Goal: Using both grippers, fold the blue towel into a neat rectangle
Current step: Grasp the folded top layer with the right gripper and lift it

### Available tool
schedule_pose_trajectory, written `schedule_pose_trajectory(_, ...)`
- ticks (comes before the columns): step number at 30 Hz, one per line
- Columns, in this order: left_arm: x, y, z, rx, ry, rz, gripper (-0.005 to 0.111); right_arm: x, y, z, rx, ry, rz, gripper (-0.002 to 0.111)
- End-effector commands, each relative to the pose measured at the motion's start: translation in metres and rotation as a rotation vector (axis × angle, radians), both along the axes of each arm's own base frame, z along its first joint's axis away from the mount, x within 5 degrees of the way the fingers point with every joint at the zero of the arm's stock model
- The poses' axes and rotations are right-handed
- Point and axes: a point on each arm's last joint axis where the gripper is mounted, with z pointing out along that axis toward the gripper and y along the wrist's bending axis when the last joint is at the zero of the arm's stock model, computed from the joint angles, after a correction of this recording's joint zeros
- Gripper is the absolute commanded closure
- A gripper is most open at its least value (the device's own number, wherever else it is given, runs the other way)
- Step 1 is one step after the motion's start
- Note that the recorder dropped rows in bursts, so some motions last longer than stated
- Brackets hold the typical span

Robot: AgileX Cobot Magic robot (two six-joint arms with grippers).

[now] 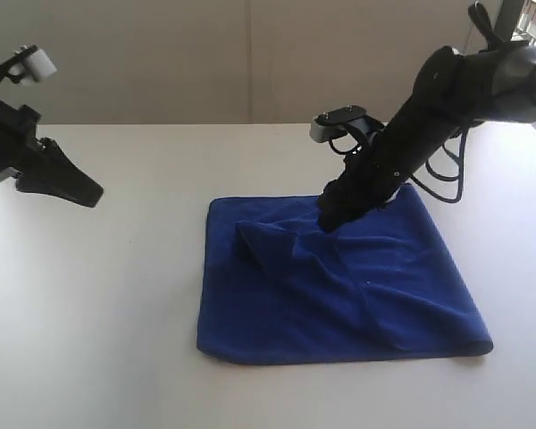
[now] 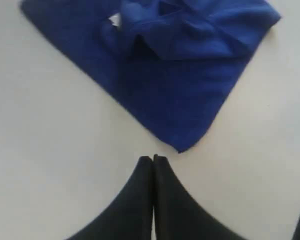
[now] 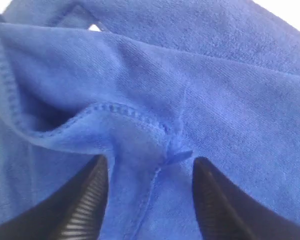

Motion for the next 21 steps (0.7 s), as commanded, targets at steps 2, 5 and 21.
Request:
schedule_pose_trajectory(2,0.006,-0.008,-0.004,-0.123,0.043,-0.073,0.107,0.007,-0.002,-0.022,-0.011,-0.007,-0.005,0.058)
schedule_pose_trajectory(5,0.005,-0.008,-0.004,-0.124,0.033,-0.092,0.107,0.011,-0.002,-0.025,-0.01,-0.027,-0.023,0.058)
schedule_pose_trajectory(21,0.008,-0.007,-0.004,-0.112,-0.008,-0.086,0.107,0.009,0.005,-0.034,0.089,0.048,-0.057,0.094)
